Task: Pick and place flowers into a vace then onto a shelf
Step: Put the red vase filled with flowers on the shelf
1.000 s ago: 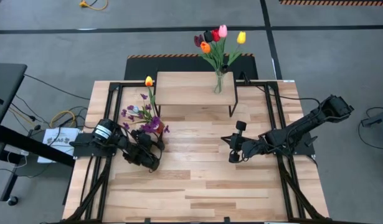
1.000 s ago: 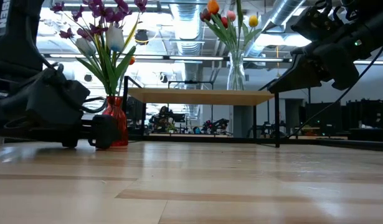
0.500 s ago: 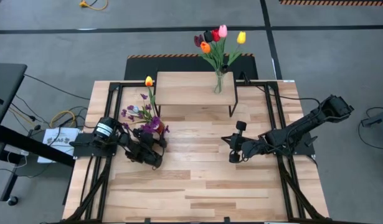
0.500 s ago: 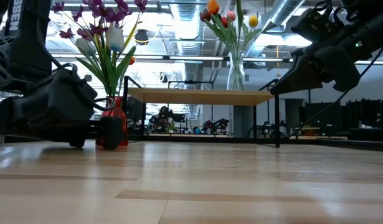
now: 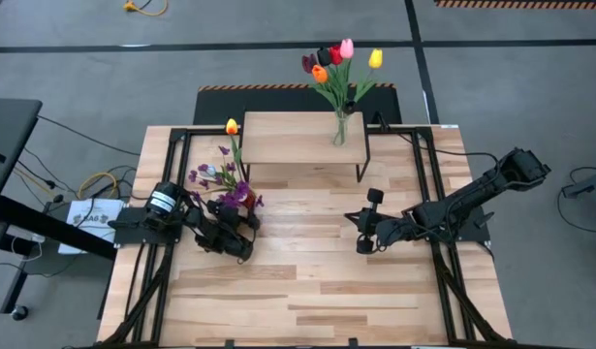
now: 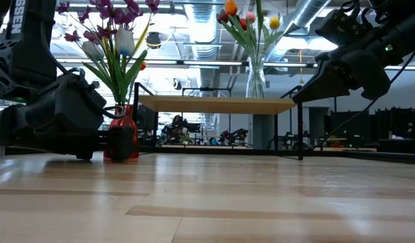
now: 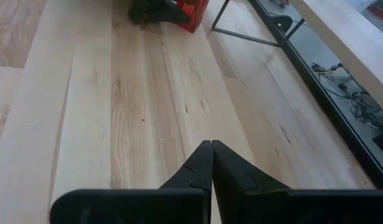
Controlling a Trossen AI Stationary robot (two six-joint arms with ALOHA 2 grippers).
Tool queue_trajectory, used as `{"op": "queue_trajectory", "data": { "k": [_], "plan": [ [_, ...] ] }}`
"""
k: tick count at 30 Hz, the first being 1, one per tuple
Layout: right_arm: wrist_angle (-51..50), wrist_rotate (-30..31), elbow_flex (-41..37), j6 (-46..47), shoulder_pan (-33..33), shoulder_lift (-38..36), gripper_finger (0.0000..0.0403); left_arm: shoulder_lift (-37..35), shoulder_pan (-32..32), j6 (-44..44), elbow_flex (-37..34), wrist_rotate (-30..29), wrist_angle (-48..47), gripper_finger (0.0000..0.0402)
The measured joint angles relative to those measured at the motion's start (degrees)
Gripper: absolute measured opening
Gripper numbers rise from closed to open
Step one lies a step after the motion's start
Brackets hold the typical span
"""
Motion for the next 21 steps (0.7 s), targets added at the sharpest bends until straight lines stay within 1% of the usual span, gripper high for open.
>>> {"op": "queue_trajectory", "data": {
  "k": [21],
  "plan": [
    [0.00,-0.44,0.00,0.02,0.00,0.00,0.0000,0.04,-0.16,0.00,0.00,-0.54,0.07,0.0258]
  ]
}}
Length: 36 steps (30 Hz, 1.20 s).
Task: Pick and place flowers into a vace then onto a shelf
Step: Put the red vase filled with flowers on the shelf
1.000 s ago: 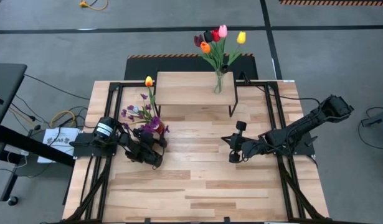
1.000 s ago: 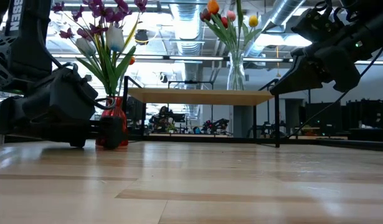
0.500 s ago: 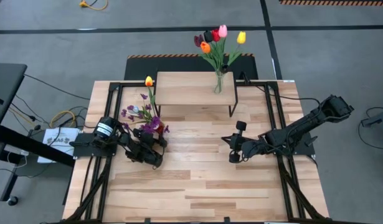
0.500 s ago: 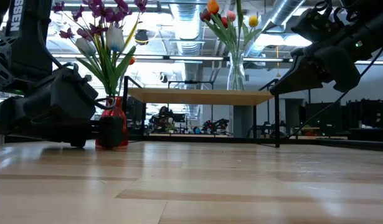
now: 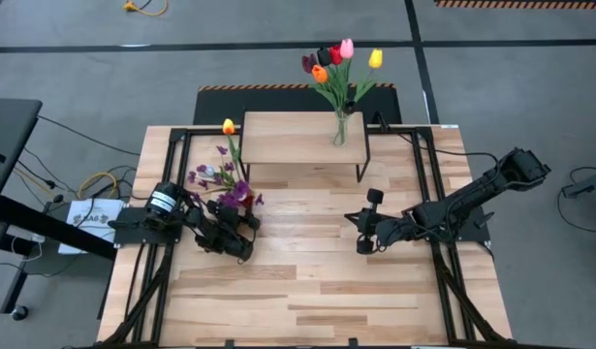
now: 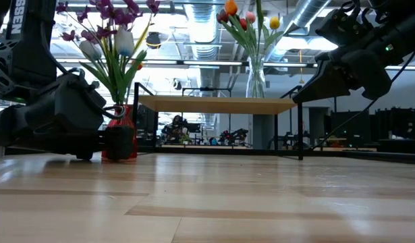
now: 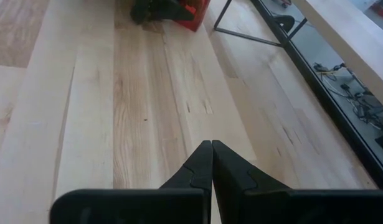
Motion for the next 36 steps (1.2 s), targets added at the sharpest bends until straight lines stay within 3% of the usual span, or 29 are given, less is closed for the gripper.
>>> {"op": "queue_trajectory", "data": {
  "k": [24,36],
  "plan": [
    [0.44,-1.09,0.00,0.00,1.93,-0.02,0.0000,-0.12,-4.62,3.67,5.36,-1.45,0.38,0.0236],
    [-2.64,-1.03,2.42,-0.02,4.96,-0.02,0.0000,-11.63,-6.53,17.70,7.96,-3.50,0.38,0.0236]
  ]
}}
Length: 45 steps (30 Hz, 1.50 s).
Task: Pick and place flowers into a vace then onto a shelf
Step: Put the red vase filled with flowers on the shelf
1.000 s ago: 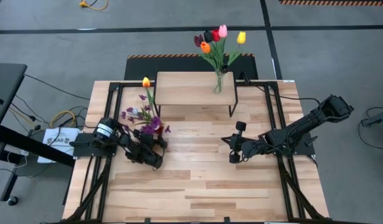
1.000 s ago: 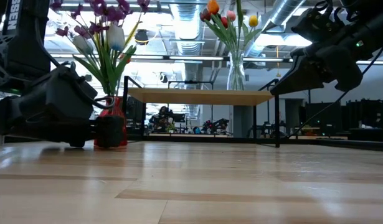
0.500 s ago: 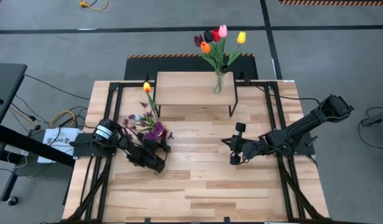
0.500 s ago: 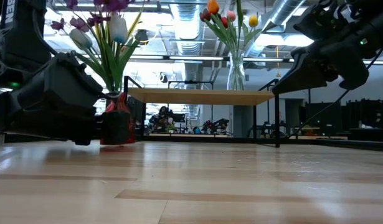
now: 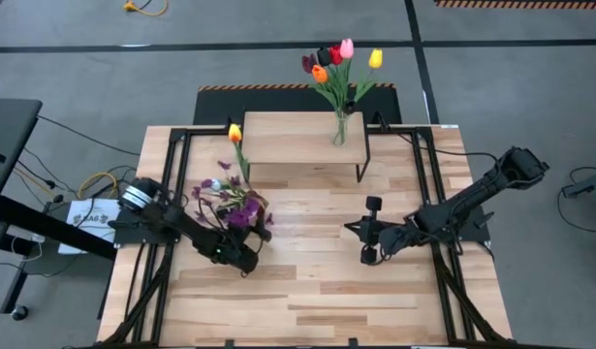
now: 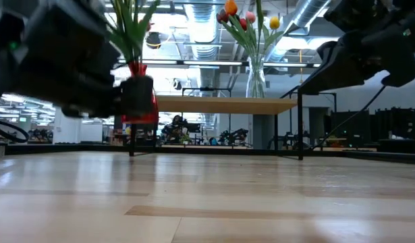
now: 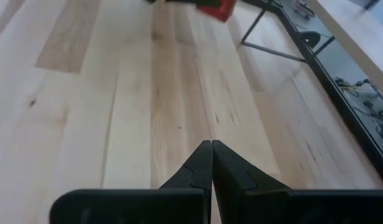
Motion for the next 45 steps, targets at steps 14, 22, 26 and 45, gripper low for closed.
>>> {"op": "queue_trajectory", "data": {
  "k": [14,22,26,45],
  "plan": [
    [-5.26,0.13,1.75,0.02,3.83,-3.54,0.0000,-9.86,2.11,17.79,5.51,-1.23,0.05,0.0236],
    [-6.59,0.13,1.77,0.02,4.20,-8.38,0.0000,-9.84,8.38,25.31,12.22,2.41,0.01,0.0236],
    [-7.05,0.13,1.77,0.02,4.20,-9.84,0.0000,-9.84,12.21,26.30,14.79,5.44,0.04,0.0236],
    [-10.32,-0.04,1.75,-0.04,4.20,-10.29,0.0000,-9.77,24.50,27.53,17.86,8.91,1.14,0.0236]
  ]
}}
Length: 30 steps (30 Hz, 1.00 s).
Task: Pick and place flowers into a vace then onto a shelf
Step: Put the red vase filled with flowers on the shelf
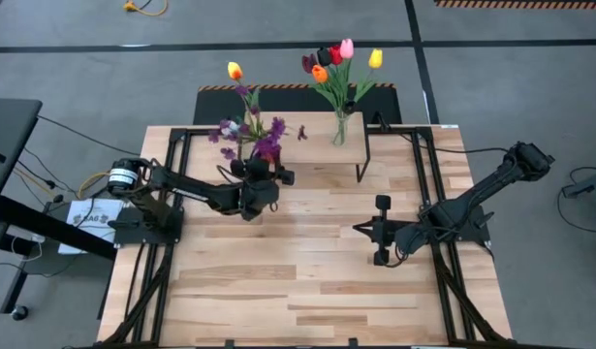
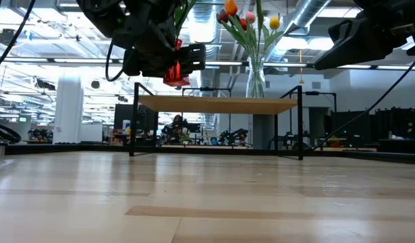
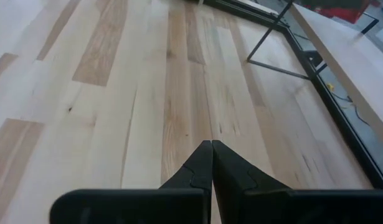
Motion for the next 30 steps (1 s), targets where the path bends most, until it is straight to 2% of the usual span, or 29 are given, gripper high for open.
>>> {"op": "queue_trajectory", "data": {
  "k": [10,23,30],
  "plan": [
    [-0.35,-0.02,0.00,0.00,0.00,0.02,0.0000,0.00,4.03,-0.84,0.00,1.76,4.03,0.0236],
    [-0.35,-0.04,-0.03,0.02,-0.02,0.02,0.0000,0.15,6.83,-1.01,0.00,5.47,4.16,0.0236],
    [-0.33,-0.02,-0.04,0.44,-0.02,0.02,0.0000,0.15,7.52,3.70,0.00,6.78,9.47,0.0236]
  ]
}}
